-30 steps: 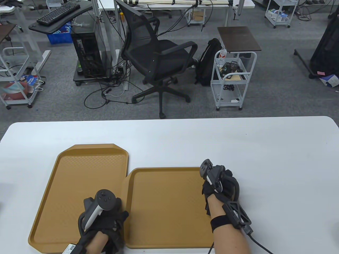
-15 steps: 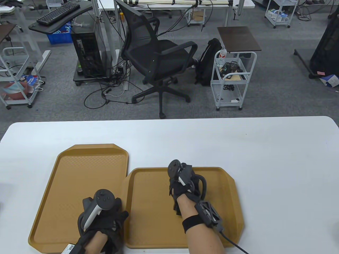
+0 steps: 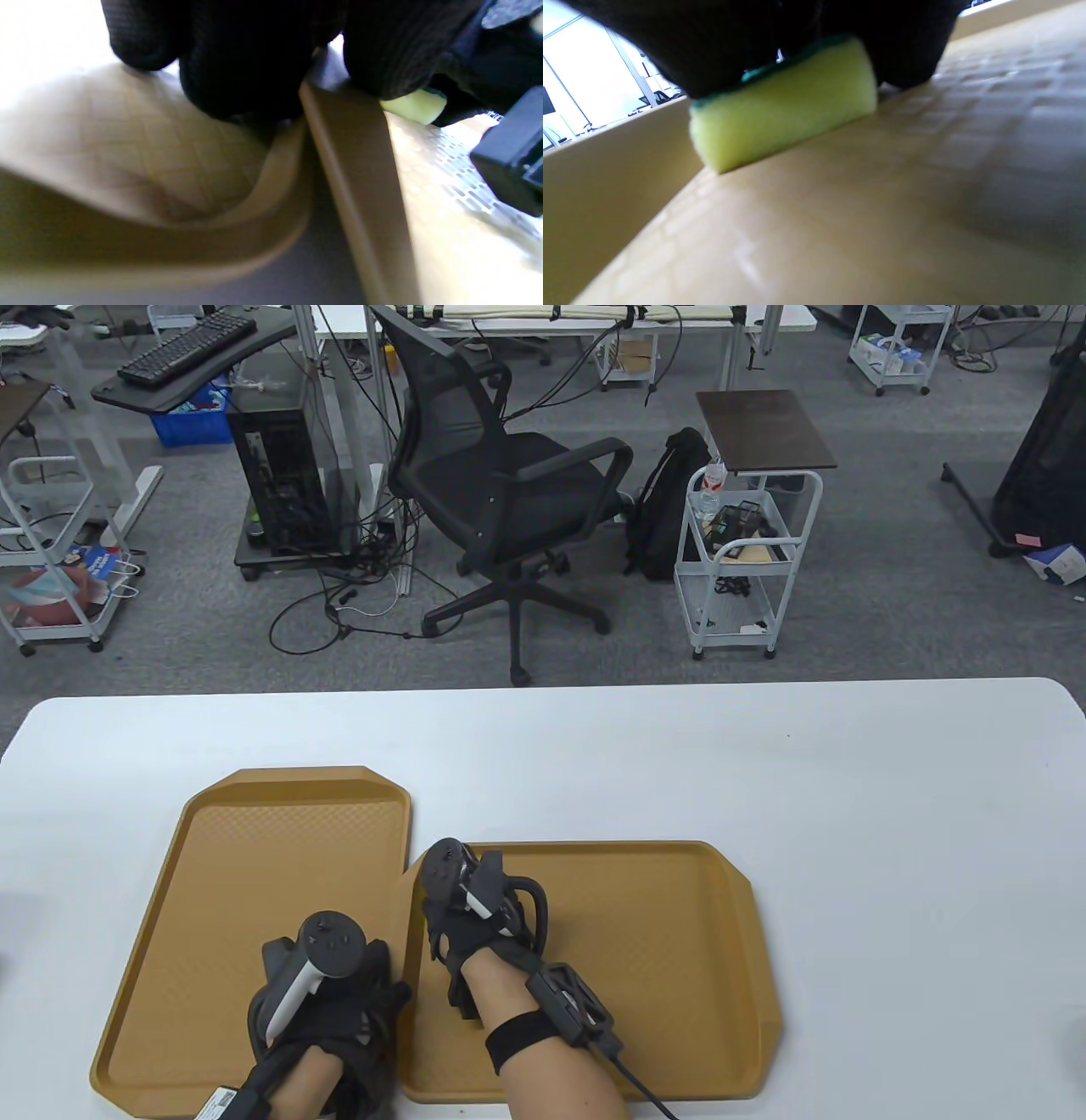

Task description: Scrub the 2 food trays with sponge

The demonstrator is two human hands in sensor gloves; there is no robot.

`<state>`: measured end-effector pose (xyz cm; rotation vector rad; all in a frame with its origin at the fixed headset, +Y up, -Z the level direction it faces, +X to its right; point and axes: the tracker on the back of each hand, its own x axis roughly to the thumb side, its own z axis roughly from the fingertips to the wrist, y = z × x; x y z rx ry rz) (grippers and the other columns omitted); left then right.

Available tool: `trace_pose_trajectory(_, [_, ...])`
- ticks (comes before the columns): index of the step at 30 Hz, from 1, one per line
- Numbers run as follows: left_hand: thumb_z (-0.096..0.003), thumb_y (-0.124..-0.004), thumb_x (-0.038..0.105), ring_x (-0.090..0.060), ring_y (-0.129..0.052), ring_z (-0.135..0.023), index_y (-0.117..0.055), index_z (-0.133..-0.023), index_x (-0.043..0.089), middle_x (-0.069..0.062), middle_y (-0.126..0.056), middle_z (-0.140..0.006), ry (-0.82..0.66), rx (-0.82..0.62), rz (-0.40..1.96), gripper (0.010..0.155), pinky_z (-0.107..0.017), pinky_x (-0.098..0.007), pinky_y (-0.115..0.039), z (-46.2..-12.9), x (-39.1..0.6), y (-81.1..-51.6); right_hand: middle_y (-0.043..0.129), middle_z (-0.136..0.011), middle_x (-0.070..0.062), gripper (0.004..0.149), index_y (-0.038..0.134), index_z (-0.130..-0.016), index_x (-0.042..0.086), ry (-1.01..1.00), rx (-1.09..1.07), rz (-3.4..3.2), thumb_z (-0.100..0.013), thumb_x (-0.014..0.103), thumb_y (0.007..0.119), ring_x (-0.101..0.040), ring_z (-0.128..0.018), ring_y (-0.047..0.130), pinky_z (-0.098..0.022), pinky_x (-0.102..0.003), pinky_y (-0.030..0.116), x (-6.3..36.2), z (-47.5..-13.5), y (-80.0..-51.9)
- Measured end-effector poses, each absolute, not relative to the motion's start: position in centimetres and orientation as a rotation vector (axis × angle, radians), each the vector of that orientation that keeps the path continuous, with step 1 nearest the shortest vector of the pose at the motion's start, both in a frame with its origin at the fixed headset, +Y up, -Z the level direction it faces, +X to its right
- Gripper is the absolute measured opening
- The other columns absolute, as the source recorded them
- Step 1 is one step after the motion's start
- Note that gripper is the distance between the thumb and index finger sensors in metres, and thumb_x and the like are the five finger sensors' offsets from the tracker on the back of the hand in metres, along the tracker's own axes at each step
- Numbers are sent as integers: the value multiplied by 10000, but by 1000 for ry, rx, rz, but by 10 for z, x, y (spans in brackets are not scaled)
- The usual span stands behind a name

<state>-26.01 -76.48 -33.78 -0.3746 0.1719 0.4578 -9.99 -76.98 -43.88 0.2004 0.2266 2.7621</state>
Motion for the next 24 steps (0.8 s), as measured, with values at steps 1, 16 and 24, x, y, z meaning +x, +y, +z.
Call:
trace_pose_trajectory(1, [-437, -855, 468, -291, -968, -555, -627, -1065, 215, -45, -957, -716, 171, -376, 459, 715, -567, -503, -761, -338, -260, -765, 545, -1110, -138, 627, 647, -1039, 206, 256, 193, 2749, -475, 385, 855, -359, -730, 791, -543, -463, 773, -99, -437, -769])
trace_pose_trajectory(16, [-430, -859, 470, -283, -971, -549, -637, -1059, 225, -30, -962, -709, 175, -395, 482, 710, -567, -498, -759, -340, -266, -767, 519, -1065, -166, 748, 568, -1065, 176, 659, 343, 2665, -445, 417, 911, -318, -638, 819, -477, -454, 792, -91, -357, -767])
trace_pose_trajectory(24, [-429, -859, 476, -285, -971, -547, -635, -1060, 219, -29, -961, -709, 173, -390, 470, 717, -564, -500, -758, -340, -265, -767, 525, -1066, -167, 752, 562, -1063, 172, 640, 449, 2729, -445, 427, 905, -325, -639, 824, -479, -463, 793, -94, -324, -767])
